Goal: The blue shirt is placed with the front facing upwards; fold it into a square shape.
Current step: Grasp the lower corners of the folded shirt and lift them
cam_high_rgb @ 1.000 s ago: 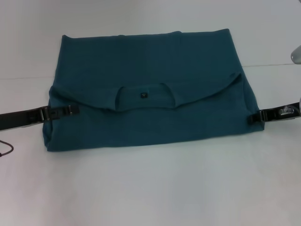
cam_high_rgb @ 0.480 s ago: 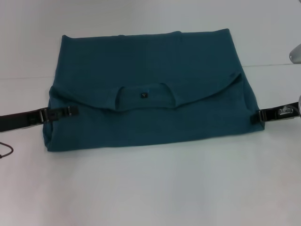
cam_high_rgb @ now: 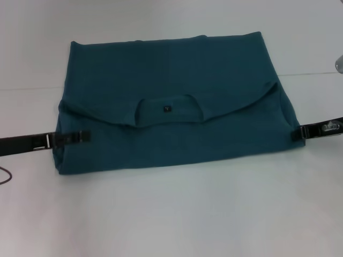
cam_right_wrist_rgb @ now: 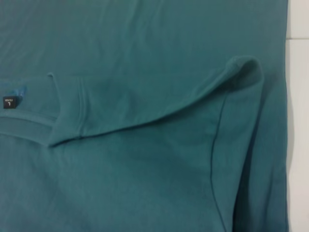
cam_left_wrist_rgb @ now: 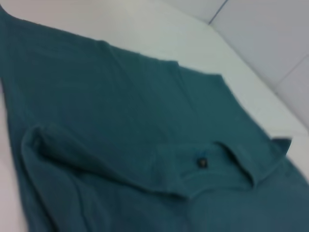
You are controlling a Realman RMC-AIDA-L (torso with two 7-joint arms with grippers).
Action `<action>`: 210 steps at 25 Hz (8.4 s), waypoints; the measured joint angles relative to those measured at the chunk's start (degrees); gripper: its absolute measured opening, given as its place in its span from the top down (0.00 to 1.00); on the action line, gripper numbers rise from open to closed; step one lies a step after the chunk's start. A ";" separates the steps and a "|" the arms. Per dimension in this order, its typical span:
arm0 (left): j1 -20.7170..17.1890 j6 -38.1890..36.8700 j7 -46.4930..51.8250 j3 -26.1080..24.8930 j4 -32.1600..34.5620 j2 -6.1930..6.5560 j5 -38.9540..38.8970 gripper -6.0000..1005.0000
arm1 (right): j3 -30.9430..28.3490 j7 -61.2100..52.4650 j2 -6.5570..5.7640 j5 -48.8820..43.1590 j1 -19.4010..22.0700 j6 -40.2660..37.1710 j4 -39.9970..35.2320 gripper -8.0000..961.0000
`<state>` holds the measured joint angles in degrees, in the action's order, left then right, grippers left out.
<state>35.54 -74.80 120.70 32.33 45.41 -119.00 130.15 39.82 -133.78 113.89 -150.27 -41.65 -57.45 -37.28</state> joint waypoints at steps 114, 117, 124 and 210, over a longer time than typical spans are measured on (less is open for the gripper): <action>2.08 6.07 13.88 3.90 5.96 -1.06 11.10 0.48 | 0.26 0.89 1.95 -0.12 0.05 2.27 -1.31 0.96; 2.77 5.79 16.71 3.93 4.47 -0.48 11.21 0.41 | 0.26 0.96 1.95 -0.16 0.11 2.27 -1.31 0.96; 3.85 5.56 17.49 3.88 1.28 0.28 11.20 0.22 | 0.26 1.32 1.95 -0.20 0.17 2.54 -1.31 0.96; 5.56 11.33 12.05 4.69 -9.11 0.31 14.81 0.96 | 0.26 1.45 2.18 -0.20 1.33 2.69 -2.57 0.96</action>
<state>41.10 -63.46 132.75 37.02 36.29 -118.69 144.96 40.08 -132.33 116.07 -150.46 -40.32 -54.77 -39.85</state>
